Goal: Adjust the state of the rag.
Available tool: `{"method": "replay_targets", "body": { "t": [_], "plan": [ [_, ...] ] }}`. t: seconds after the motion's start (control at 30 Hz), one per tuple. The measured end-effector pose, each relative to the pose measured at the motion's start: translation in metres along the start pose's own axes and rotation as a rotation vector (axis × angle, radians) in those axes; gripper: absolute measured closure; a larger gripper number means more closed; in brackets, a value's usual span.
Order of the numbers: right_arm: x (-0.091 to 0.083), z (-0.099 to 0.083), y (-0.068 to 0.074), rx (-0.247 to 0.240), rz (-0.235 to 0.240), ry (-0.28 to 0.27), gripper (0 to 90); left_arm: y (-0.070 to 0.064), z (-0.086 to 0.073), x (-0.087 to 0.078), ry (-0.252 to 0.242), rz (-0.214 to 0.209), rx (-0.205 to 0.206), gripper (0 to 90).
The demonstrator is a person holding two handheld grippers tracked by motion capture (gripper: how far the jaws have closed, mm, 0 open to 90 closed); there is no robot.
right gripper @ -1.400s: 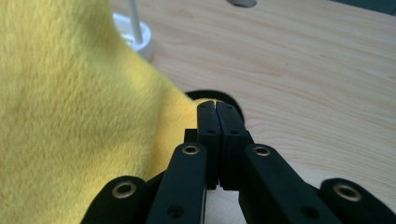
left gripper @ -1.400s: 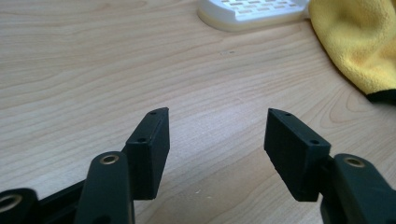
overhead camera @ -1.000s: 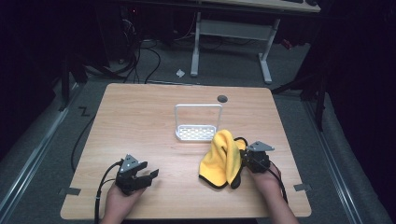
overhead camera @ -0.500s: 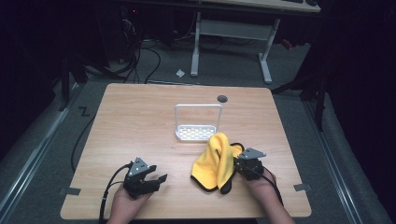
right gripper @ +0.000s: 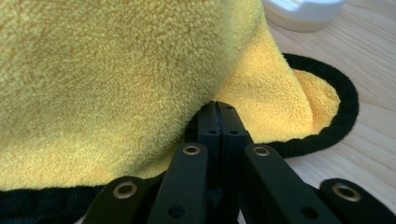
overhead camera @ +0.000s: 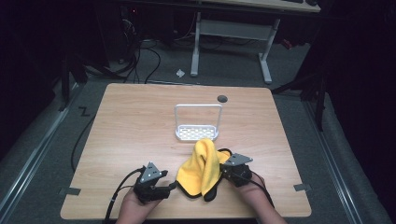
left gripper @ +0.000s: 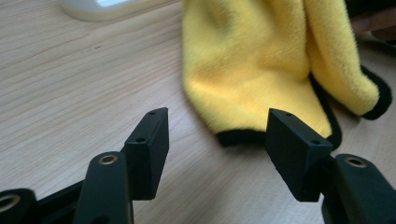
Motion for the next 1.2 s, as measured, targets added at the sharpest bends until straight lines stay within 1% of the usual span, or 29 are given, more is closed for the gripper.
{"method": "replay_targets", "body": {
  "t": [0.1,0.27,0.33,0.4,0.47,0.57,0.63,0.7,0.73,0.77,0.83,0.9,0.97,1.0,1.03,1.1,1.17,1.2],
  "plan": [
    [0.002,0.001,0.01,-0.021,0.015,0.001,90.0,-0.006,0.002,0.001,0.002,-0.008,0.022,40.4],
    [0.005,0.002,0.025,-0.054,0.035,0.003,90.0,-0.017,0.005,0.004,0.013,-0.022,0.048,40.1],
    [0.006,0.002,0.031,-0.054,0.045,0.002,90.0,-0.022,0.006,0.005,0.018,-0.033,0.053,40.2],
    [0.007,0.003,0.037,-0.069,0.053,0.003,89.9,-0.028,0.009,0.005,0.011,-0.054,0.055,40.2],
    [0.008,0.003,0.042,-0.082,0.059,0.0,89.7,-0.033,0.012,0.005,0.0,-0.064,0.059,40.3],
    [0.009,0.004,0.048,-0.091,0.066,-0.003,89.4,-0.036,0.014,0.004,-0.004,-0.065,0.072,40.5],
    [0.01,0.004,0.051,-0.098,0.072,-0.006,88.7,-0.038,0.016,0.003,-0.013,-0.08,0.063,40.6],
    [0.009,0.005,0.051,-0.101,0.073,-0.005,83.7,-0.039,0.017,0.002,-0.019,-0.087,0.062,40.6],
    [0.006,0.008,0.049,-0.107,0.069,-0.019,80.3,-0.04,0.017,0.002,-0.019,-0.088,0.063,40.6],
    [0.001,0.011,0.046,-0.103,0.05,-0.039,78.0,-0.041,0.017,0.002,-0.017,-0.092,0.064,40.5],
    [-0.011,0.018,0.037,-0.077,0.028,-0.082,76.1,-0.045,0.018,0.002,-0.021,-0.114,0.059,39.8],
    [-0.022,0.018,0.028,-0.036,0.017,-0.105,75.5,-0.049,0.02,0.001,-0.028,-0.125,0.067,39.0],
    [-0.028,0.012,0.021,-0.03,-0.006,-0.102,73.9,-0.052,0.024,-0.001,-0.041,-0.123,0.075,38.3],
    [-0.03,0.009,0.019,-0.022,-0.009,-0.098,72.7,-0.054,0.026,-0.001,-0.05,-0.127,0.073,37.8],
    [-0.031,0.005,0.018,-0.011,-0.002,-0.092,71.4,-0.056,0.027,-0.001,-0.051,-0.133,0.072,37.3],
    [-0.031,-0.002,0.02,0.001,0.013,-0.076,69.4,-0.062,0.026,0.004,-0.031,-0.144,0.067,36.5],
    [-0.029,-0.006,0.024,0.013,0.03,-0.06,66.6,-0.065,0.02,0.012,0.011,-0.136,0.073,36.4],
    [-0.027,-0.007,0.026,0.017,0.035,-0.054,65.1,-0.067,0.017,0.016,0.033,-0.134,0.073,38.5]
  ]
}}
Point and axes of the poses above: each handheld gripper's, and its own axes: x roughly forward along the jaws, z roughly out of its top, y roughly to its left, the point moved 9 cm from there along x, roughly forward along the jaws, and after that the axes turned 12 degrees about x, right-handed, at the moved point
